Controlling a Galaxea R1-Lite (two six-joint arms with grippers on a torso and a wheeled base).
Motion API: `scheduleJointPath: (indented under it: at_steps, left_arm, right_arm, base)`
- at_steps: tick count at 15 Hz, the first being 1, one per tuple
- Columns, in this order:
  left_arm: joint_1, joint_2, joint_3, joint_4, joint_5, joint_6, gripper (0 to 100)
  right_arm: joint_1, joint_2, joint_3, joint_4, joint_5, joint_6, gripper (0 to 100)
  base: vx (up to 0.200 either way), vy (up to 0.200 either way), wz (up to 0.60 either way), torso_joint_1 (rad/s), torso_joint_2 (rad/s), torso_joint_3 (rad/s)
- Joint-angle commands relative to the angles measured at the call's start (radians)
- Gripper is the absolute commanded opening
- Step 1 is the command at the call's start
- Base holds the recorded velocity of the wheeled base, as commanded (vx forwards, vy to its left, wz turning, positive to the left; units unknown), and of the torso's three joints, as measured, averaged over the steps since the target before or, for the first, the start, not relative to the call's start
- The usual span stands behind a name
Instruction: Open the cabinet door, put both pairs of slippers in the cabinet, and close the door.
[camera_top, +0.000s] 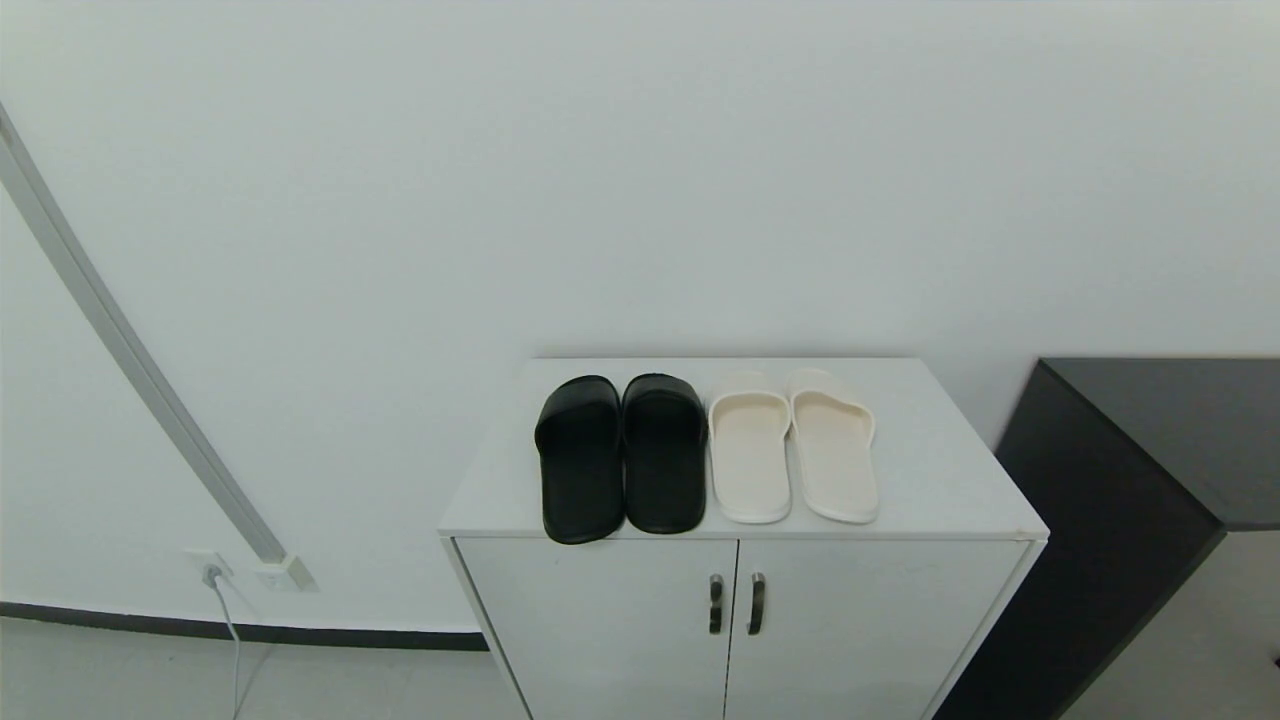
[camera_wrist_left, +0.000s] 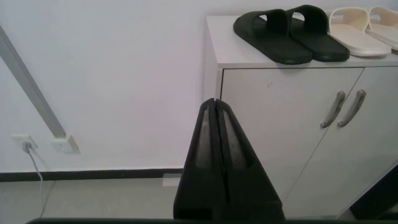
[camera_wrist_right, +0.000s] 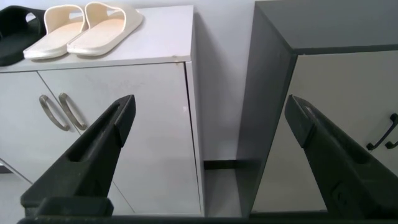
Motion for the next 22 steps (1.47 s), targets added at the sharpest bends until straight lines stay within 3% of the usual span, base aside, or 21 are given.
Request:
scheduleJointPath:
  at_steps: [1, 11, 12, 13, 14, 15, 16, 19, 22]
  left_arm:
    - [0.0, 0.001, 0.0, 0.0, -0.001, 0.002, 0]
    - [0.0, 0.001, 0.0, 0.0, 0.0, 0.002, 0]
    - [0.0, 0.001, 0.0, 0.0, 0.0, 0.002, 0]
    - [0.0, 0.001, 0.0, 0.0, 0.0, 0.002, 0]
    - [0.0, 0.001, 0.0, 0.0, 0.0, 0.002, 0]
    - [0.0, 0.001, 0.0, 0.0, 0.0, 0.002, 0]
    - [0.0, 0.001, 0.0, 0.0, 0.0, 0.002, 0]
    - [0.0, 0.001, 0.0, 0.0, 0.0, 0.0, 0]
    - [0.0, 0.001, 0.0, 0.0, 0.0, 0.002, 0]
  right_arm:
    - [0.001, 0.001, 0.0, 0.0, 0.001, 0.0, 100]
    - [0.002, 0.004, -0.002, 0.001, 0.036, -0.012, 100]
    - [-0.001, 0.012, -0.028, -0.008, 0.029, -0.011, 100]
    - [0.011, 0.124, -0.247, -0.006, 0.03, 0.077, 100]
    - [0.028, 0.173, -0.319, 0.037, 0.038, 0.135, 100]
    - [0.031, 0.256, -0.331, 0.124, 0.096, 0.012, 100]
    - [0.031, 0.308, -0.304, 0.125, 0.132, -0.057, 100]
    - [0.056, 0.612, -0.288, -0.069, 0.196, -0.015, 100]
    - [0.134, 0.945, -0.302, -0.359, 0.161, -0.014, 100]
  base:
    - [0.0, 0.0, 0.0, 0.0, 0.0, 0.0]
    - [0.0, 0.0, 0.0, 0.0, 0.0, 0.0]
    - [0.0, 0.0, 0.0, 0.0, 0.0, 0.0]
    - [0.0, 0.0, 0.0, 0.0, 0.0, 0.0]
    - [0.0, 0.0, 0.0, 0.0, 0.0, 0.0]
    - [0.0, 0.0, 0.0, 0.0, 0.0, 0.0]
    - [0.0, 0.0, 0.0, 0.0, 0.0, 0.0]
    - [0.0, 0.0, 0.0, 0.0, 0.0, 0.0]
    - [0.0, 0.0, 0.0, 0.0, 0.0, 0.0]
